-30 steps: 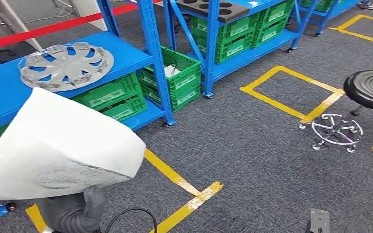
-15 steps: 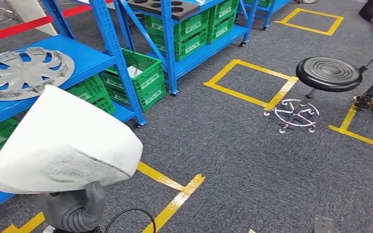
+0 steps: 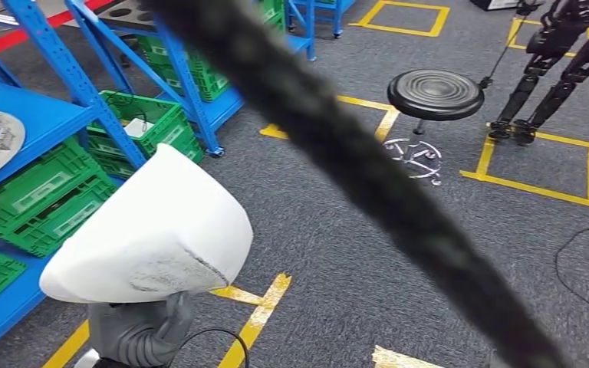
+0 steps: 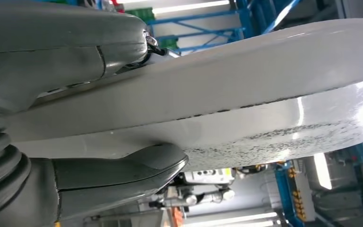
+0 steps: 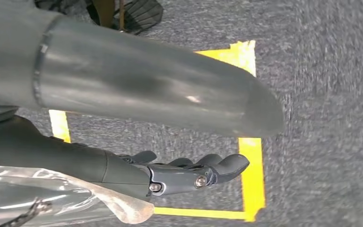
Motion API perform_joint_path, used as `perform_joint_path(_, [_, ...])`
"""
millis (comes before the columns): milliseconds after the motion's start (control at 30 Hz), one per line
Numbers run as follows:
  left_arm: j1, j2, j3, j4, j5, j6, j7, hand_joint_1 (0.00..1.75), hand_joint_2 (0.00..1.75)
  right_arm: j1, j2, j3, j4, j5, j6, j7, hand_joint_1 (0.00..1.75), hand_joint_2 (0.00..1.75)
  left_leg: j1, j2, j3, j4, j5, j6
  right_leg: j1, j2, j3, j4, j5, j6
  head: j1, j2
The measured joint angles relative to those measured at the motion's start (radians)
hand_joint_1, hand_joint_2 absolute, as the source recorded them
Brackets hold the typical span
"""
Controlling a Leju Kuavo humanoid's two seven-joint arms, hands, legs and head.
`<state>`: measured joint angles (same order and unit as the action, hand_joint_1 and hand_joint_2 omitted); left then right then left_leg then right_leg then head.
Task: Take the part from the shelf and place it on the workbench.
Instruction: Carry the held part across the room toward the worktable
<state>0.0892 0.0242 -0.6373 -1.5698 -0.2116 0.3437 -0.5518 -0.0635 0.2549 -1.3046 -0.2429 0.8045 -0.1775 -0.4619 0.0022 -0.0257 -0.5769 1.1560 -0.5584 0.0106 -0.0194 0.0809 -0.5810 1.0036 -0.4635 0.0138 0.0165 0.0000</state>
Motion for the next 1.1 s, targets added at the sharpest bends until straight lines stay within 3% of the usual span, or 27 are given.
perform_joint_path(33, [0.002, 0.001, 0.000, 0.000, -0.001, 0.009, 0.002, 1.75, 1.75, -0.002, 0.001, 0.000, 0.000, 0.005, 0.001, -0.004, 0.00, 0.00, 0.002, -0.029, 0.026, -0.065, 0.030, 0.006, 0.001, 0.014, -0.002, 0.003, 0.001, 0.003, 0.001, 0.000])
perform_joint_path(100, [0.009, 0.004, 0.001, 0.000, -0.001, 0.030, 0.004, 1.75, 1.75, -0.004, 0.001, 0.002, 0.000, 0.018, 0.003, -0.012, 0.00, 0.00, 0.004, -0.071, 0.051, -0.135, 0.048, 0.012, -0.001, 0.038, -0.015, 0.007, 0.006, 0.014, 0.000, 0.000])
perform_joint_path(167, [0.015, 0.006, 0.002, -0.002, 0.000, 0.048, 0.005, 1.75, 1.75, -0.002, 0.001, 0.004, 0.000, 0.029, 0.004, -0.016, 0.00, 0.00, 0.004, -0.056, 0.051, -0.147, 0.047, 0.015, -0.006, 0.059, -0.028, 0.006, 0.014, 0.029, -0.002, 0.000])
perform_joint_path(200, [0.016, 0.006, 0.002, -0.003, 0.000, 0.057, 0.006, 1.75, 1.75, -0.001, 0.001, 0.005, 0.000, 0.033, 0.003, -0.016, 0.00, 0.00, 0.006, -0.043, 0.052, -0.153, 0.051, 0.018, -0.005, 0.053, -0.036, 0.010, 0.012, 0.035, -0.002, 0.000])
perform_joint_path(233, [0.018, 0.006, 0.003, -0.004, 0.001, 0.067, 0.007, 1.75, 1.75, 0.000, 0.000, 0.006, 0.000, 0.037, 0.001, -0.017, 0.00, 0.00, 0.008, -0.029, 0.054, -0.159, 0.056, 0.022, -0.003, 0.031, -0.048, 0.029, -0.002, 0.039, 0.001, 0.000])
perform_joint_path(300, [0.030, 0.006, 0.007, -0.007, 0.002, 0.095, 0.013, 1.75, 1.75, -0.002, -0.002, 0.009, 0.000, 0.046, -0.004, -0.020, 0.00, 0.00, 0.006, 0.004, 0.057, -0.166, 0.061, 0.027, 0.002, -0.037, -0.095, 0.125, -0.058, 0.044, 0.007, 0.000])
perform_joint_path(333, [0.039, 0.008, 0.010, -0.008, 0.003, 0.114, 0.016, 1.75, 1.75, -0.003, -0.004, 0.011, 0.000, 0.051, -0.005, -0.021, 0.00, 0.00, 0.004, 0.021, 0.056, -0.166, 0.061, 0.029, 0.002, -0.060, -0.124, 0.191, -0.090, 0.047, 0.010, 0.000])
perform_joint_path(400, [0.060, 0.012, 0.018, -0.015, 0.003, 0.152, 0.020, 1.75, 1.75, -0.002, -0.011, 0.016, 0.000, 0.061, -0.008, -0.019, 0.00, 0.00, 0.001, 0.055, 0.055, -0.165, 0.061, 0.029, 0.000, -0.077, -0.155, 0.272, -0.115, 0.051, 0.011, 0.000])
perform_joint_path(433, [0.069, 0.014, 0.022, -0.022, 0.003, 0.168, 0.020, 1.75, 1.75, -0.001, -0.017, 0.018, 0.000, 0.065, -0.011, -0.015, 0.00, 0.00, 0.001, 0.070, 0.055, -0.165, 0.060, 0.029, 0.000, -0.082, -0.142, 0.259, -0.102, 0.052, 0.011, 0.000])
perform_joint_path(500, [0.085, 0.018, 0.028, -0.039, 0.001, 0.187, 0.021, 1.75, 1.75, 0.000, -0.029, 0.022, 0.000, 0.068, -0.017, -0.007, 0.00, 0.00, 0.001, 0.093, 0.057, -0.165, 0.057, 0.026, 0.000, -0.107, -0.065, 0.131, -0.048, 0.051, 0.011, 0.000])
perform_joint_path(567, [0.095, 0.022, 0.031, -0.052, -0.001, 0.194, 0.023, 1.75, 1.75, -0.003, -0.037, 0.025, 0.000, 0.068, -0.019, -0.004, 0.00, 0.00, -0.004, 0.111, 0.060, -0.163, 0.053, 0.018, 0.004, -0.138, 0.004, 0.017, -0.018, 0.041, 0.010, 0.000])
perform_joint_path(600, [0.099, 0.023, 0.032, -0.058, -0.003, 0.197, 0.026, 1.75, 1.75, -0.004, -0.039, 0.027, 0.000, 0.070, -0.019, -0.002, 0.00, 0.00, -0.007, 0.118, 0.060, -0.162, 0.053, 0.013, 0.007, -0.145, 0.016, -0.004, -0.016, 0.034, 0.010, 0.000])
perform_joint_path(667, [0.106, 0.027, 0.032, -0.068, -0.011, 0.207, 0.033, 1.75, 1.75, -0.003, -0.042, 0.031, 0.000, 0.077, -0.020, 0.006, 0.00, 0.00, -0.007, 0.130, 0.062, -0.161, 0.053, 0.004, 0.010, -0.128, 0.014, -0.004, -0.012, 0.018, 0.009, 0.000])
perform_joint_path(700, [0.108, 0.029, 0.032, -0.074, -0.016, 0.214, 0.036, 1.75, 1.75, -0.002, -0.043, 0.032, 0.000, 0.081, -0.021, 0.012, 0.00, 0.00, -0.005, 0.125, 0.062, -0.158, 0.048, -0.002, 0.009, -0.120, 0.013, -0.006, -0.010, 0.012, 0.009, 0.000])
perform_joint_path(767, [0.115, 0.034, 0.032, -0.090, -0.025, 0.229, 0.045, 1.75, 1.75, -0.001, -0.044, 0.037, 0.000, 0.088, -0.020, 0.026, 0.00, 0.00, 0.000, 0.086, 0.042, -0.105, 0.006, -0.012, 0.006, -0.100, 0.012, -0.010, -0.004, 0.000, 0.006, 0.000])
perform_joint_path(833, [0.126, 0.042, 0.031, -0.102, -0.030, 0.243, 0.055, 1.75, 1.75, 0.000, -0.043, 0.042, 0.001, 0.095, -0.019, 0.040, 0.00, 0.00, 0.002, 0.046, -0.013, 0.026, -0.065, -0.015, 0.006, -0.078, 0.009, -0.010, 0.000, -0.007, 0.004, 0.000])
perform_joint_path(900, [0.132, 0.048, 0.029, -0.106, -0.031, 0.250, 0.058, 1.75, 1.75, 0.002, -0.042, 0.045, 0.001, 0.101, -0.019, 0.045, 0.00, 0.00, 0.002, 0.038, -0.061, 0.130, -0.098, -0.013, 0.008, -0.052, 0.005, -0.010, 0.003, -0.010, 0.004, 0.000])
perform_joint_path(933, [0.134, 0.051, 0.029, -0.107, -0.031, 0.251, 0.059, 1.75, 1.75, 0.004, -0.042, 0.046, 0.001, 0.102, -0.019, 0.046, 0.00, 0.00, 0.002, 0.036, -0.061, 0.129, -0.084, -0.011, 0.009, -0.038, 0.005, -0.009, 0.004, -0.010, 0.004, 0.000])
perform_joint_path(1000, [0.134, 0.053, 0.028, -0.111, -0.031, 0.254, 0.062, 1.75, 1.75, 0.005, -0.042, 0.048, 0.002, 0.103, -0.018, 0.047, 0.00, 0.00, 0.002, 0.016, -0.010, 0.019, -0.010, -0.002, 0.010, -0.008, 0.005, -0.007, 0.006, -0.009, 0.004, 0.000])
perform_joint_path(1067, [0.136, 0.055, 0.027, -0.115, -0.028, 0.262, 0.063, 1.75, 1.75, 0.005, -0.039, 0.052, 0.003, 0.106, -0.014, 0.047, 0.00, 0.00, 0.004, -0.043, 0.046, -0.107, 0.041, 0.008, 0.009, 0.019, -0.001, -0.001, 0.009, -0.003, 0.004, 0.000])
perform_joint_path(1100, [0.139, 0.057, 0.027, -0.118, -0.025, 0.269, 0.064, 1.75, 1.75, 0.004, -0.038, 0.055, 0.003, 0.111, -0.012, 0.048, 0.00, 0.00, 0.003, -0.065, 0.058, -0.138, 0.048, 0.011, 0.008, 0.031, -0.007, 0.001, 0.012, 0.002, 0.005, 0.000])
